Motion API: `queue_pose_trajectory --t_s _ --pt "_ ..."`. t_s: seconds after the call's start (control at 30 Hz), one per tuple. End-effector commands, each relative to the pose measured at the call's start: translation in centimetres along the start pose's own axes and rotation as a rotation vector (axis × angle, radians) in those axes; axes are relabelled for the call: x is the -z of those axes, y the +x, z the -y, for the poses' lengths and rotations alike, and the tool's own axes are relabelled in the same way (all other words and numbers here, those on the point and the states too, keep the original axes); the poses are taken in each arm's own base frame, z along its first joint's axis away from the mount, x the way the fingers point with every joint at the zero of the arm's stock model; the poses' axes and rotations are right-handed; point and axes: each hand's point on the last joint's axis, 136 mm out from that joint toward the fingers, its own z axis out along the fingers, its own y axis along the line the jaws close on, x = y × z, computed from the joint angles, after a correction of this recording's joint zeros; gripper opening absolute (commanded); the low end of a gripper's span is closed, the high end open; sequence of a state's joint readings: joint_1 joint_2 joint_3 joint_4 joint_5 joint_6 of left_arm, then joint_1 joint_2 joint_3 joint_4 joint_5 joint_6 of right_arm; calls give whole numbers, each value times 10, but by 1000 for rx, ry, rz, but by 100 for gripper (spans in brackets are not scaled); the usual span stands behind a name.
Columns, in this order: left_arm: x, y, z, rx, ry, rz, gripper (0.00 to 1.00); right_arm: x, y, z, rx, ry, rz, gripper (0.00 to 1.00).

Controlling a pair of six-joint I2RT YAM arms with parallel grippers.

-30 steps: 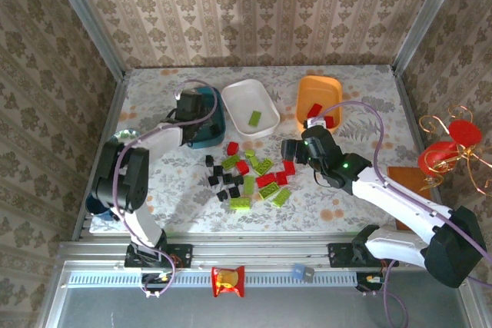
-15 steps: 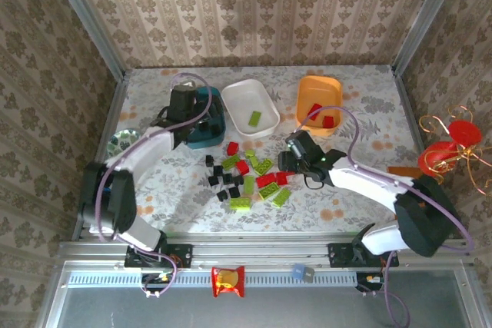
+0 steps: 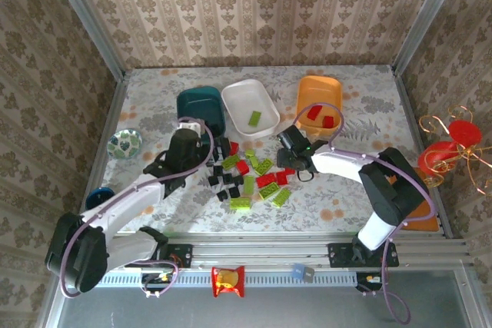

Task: Sort the legos into containers by color
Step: Pick up the lego from the center of the table, then place the lego in the container.

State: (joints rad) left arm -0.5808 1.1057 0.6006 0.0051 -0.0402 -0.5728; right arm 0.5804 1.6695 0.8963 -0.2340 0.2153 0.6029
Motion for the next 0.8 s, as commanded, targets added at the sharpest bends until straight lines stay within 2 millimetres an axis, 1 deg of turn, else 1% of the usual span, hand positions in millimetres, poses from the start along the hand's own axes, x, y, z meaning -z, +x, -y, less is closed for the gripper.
queue_pose_trajectory --t_s 0.0,0.03,0.17,0.23,0.33,0.43,0.53,0.6,0.67,0.7,0.77 --pt "13 7 -1 -6 2 13 100 -9 2 -1 24 14 -26 59" --pt "16 8 -2 -9 3 21 100 -10 3 -1 27 22 -33 58" --pt "24 10 -5 -16 7 44 100 -13 9 6 27 44 -46 46" --pt "25 12 -7 -17 6 44 100 -12 8 7 25 44 -40 41" --pt "22 19 -13 -17 -13 29 100 0 -2 11 12 38 5 33" --pt "19 29 -18 -14 -28 8 100 29 -28 16 -2 11 101 30" --pt "17 37 -23 -10 -35 -11 100 67 -69 27 -36 -3 218 29" --pt "15 41 -25 -2 -38 -22 100 84 -97 41 -83 7 278 29" --pt "14 44 -26 6 -41 -29 100 92 -122 54 -123 34 318 29" --pt "14 45 -27 11 -42 -32 100 91 -134 60 -139 57 334 29" --pt "14 46 -27 17 -41 -36 100 85 -155 70 -162 99 352 29"
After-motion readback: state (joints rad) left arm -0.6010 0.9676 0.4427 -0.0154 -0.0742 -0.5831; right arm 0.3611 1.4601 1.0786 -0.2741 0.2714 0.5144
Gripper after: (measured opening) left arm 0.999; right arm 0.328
